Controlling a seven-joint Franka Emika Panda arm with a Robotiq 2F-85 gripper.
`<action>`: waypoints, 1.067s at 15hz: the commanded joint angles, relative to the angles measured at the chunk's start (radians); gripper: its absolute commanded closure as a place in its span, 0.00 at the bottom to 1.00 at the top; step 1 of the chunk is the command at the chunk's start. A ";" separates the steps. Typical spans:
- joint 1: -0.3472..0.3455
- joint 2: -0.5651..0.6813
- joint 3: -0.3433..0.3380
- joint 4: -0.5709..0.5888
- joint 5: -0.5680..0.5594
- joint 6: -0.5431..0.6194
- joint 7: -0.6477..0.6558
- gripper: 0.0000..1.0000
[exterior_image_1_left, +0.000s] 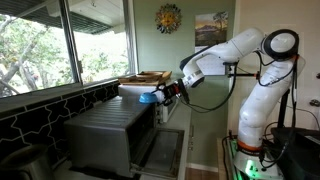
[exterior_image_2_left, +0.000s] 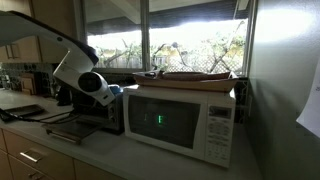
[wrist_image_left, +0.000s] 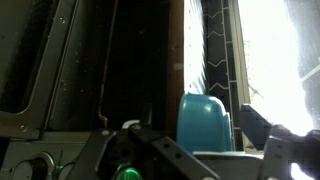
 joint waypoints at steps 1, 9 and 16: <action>0.022 -0.009 0.010 -0.001 0.026 0.072 0.015 0.43; 0.024 -0.035 -0.016 -0.004 0.019 0.039 0.048 0.73; 0.019 -0.092 -0.085 -0.020 0.043 -0.088 0.038 0.73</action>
